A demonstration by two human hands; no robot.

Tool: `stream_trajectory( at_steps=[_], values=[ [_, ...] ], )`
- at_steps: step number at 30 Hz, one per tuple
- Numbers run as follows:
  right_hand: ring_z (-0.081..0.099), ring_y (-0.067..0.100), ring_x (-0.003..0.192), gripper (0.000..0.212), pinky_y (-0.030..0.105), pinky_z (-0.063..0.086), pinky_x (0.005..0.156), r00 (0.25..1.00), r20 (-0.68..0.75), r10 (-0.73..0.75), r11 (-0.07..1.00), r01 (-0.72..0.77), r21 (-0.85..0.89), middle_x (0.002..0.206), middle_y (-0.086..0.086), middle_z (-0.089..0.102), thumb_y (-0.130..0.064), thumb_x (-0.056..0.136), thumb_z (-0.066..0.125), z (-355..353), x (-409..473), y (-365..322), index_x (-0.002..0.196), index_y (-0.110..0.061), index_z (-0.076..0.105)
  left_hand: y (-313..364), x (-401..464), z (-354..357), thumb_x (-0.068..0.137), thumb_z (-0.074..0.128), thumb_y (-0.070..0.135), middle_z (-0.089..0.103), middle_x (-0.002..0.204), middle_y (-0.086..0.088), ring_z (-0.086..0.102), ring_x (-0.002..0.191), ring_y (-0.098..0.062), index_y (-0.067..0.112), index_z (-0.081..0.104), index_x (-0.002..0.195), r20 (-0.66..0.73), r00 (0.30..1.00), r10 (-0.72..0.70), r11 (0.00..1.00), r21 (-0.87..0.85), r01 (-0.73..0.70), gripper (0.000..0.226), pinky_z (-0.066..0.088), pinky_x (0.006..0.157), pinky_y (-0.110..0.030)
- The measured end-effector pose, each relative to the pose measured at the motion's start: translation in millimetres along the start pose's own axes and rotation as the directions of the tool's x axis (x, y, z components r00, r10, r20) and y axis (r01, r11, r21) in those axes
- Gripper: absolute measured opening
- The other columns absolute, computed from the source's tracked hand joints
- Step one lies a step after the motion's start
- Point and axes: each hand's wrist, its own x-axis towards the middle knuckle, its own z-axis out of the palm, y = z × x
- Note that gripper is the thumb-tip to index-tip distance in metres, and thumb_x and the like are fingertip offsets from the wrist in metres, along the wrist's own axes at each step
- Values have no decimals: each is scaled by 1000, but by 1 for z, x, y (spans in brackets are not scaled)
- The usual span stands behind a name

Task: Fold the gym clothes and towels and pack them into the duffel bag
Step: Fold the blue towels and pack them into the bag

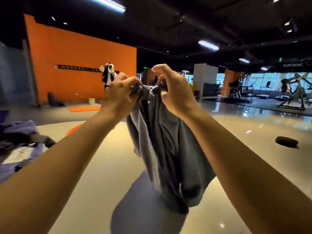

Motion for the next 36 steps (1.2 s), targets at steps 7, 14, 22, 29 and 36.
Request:
stream_trajectory(
  at_steps=[7, 14, 22, 29, 36],
  values=[
    [56, 28, 92, 57, 44, 48, 80, 949, 317, 8, 962, -94, 257, 105, 11, 61, 14, 82, 53, 126, -6, -64, 132, -13, 49, -106, -77, -67, 82, 69, 5, 53, 97, -8, 55, 92, -29, 10, 68, 106, 159, 955, -249, 961, 161, 224, 25, 35, 73, -27],
    [44, 25, 128, 57, 39, 39, 105, 697, 687, 207, 958, -287, 2, 145, 3, 42, -32, 90, 64, 171, -84, -38, 140, -26, 38, -139, -177, -44, 90, 55, 52, 29, 144, -3, 36, 130, -24, 33, 28, 146, 519, 760, -391, 920, 216, 326, 65, 30, 107, -34],
    [53, 24, 117, 45, 32, 41, 86, 590, 614, 524, 789, -609, -88, 127, 0, 56, -47, 96, 44, 107, -202, 43, 132, -19, 51, -125, -250, 26, 59, 0, 95, -8, 160, 9, -9, 147, -22, 59, -14, 135, 522, 706, -478, 877, 325, 354, 85, 6, 115, -55],
    [25, 27, 142, 65, 56, 10, 116, 563, 593, 576, 749, -654, -106, 154, 0, 30, -56, 95, 36, 148, -219, 36, 150, -25, 23, -144, -235, 57, 76, 16, 81, -2, 161, 4, -5, 147, -27, 51, -3, 146, 472, 712, -520, 846, 398, 354, 79, 14, 114, -58],
    [8, 28, 146, 67, 53, -5, 116, 500, 656, 566, 671, -741, -14, 159, 10, 15, -51, 98, 33, 211, -189, -27, 153, -25, 4, -157, -230, 66, 93, 31, 63, 10, 161, 0, 4, 148, -25, 43, 13, 150, 373, 729, -575, 815, 338, 470, 62, 14, 114, -53]
  ],
)
